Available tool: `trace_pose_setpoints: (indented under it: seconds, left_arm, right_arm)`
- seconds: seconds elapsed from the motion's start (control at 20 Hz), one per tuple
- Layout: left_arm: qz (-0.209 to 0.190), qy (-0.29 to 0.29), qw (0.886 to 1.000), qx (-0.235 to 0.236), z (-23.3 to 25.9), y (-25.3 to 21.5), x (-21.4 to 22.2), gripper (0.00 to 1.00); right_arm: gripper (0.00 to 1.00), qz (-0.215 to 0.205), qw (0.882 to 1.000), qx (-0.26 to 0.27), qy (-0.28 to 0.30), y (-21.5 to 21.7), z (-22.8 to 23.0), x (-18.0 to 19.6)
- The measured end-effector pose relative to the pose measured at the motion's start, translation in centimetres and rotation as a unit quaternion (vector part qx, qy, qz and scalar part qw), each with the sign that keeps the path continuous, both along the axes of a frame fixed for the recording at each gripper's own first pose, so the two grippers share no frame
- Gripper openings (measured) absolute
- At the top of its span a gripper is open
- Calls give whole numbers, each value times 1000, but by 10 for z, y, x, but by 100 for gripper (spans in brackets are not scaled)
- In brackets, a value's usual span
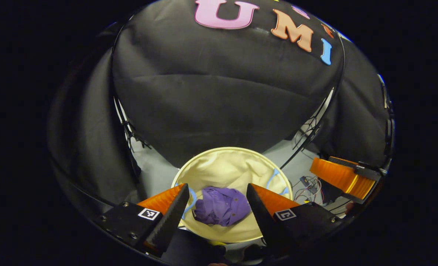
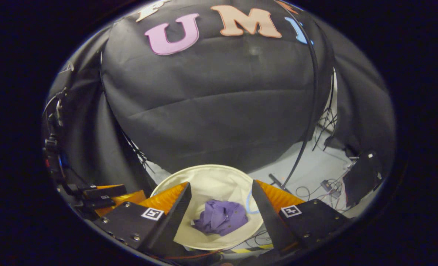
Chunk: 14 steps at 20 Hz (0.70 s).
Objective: Grasp the clothes on the hanger with both hands and then place them into the laundry hamper below.
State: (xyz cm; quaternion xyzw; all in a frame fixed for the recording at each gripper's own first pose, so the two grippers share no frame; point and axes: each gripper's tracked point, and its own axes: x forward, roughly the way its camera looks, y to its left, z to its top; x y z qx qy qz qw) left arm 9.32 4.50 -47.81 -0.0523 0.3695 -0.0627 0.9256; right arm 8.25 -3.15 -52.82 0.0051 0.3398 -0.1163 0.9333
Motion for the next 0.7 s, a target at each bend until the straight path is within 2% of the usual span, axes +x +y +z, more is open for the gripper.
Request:
trace_pose_setpoints:
  seconds: [0.2,0.35,0.45,0.7]
  left_arm:
    - [11,-66,998,7,61,14,10,97]
    - [13,-103,995,4,103,19,12,100]
    - [12,-130,991,4,131,24,9,97]
    - [21,-168,986,-8,194,34,-1,97]
  right_arm:
    - [99,7,999,9,-40,20,48,-2]
    - [99,14,998,-7,-69,25,91,-7]
    - [99,18,996,-2,-92,36,121,-10]
    - [99,37,990,-20,-136,48,184,-9]
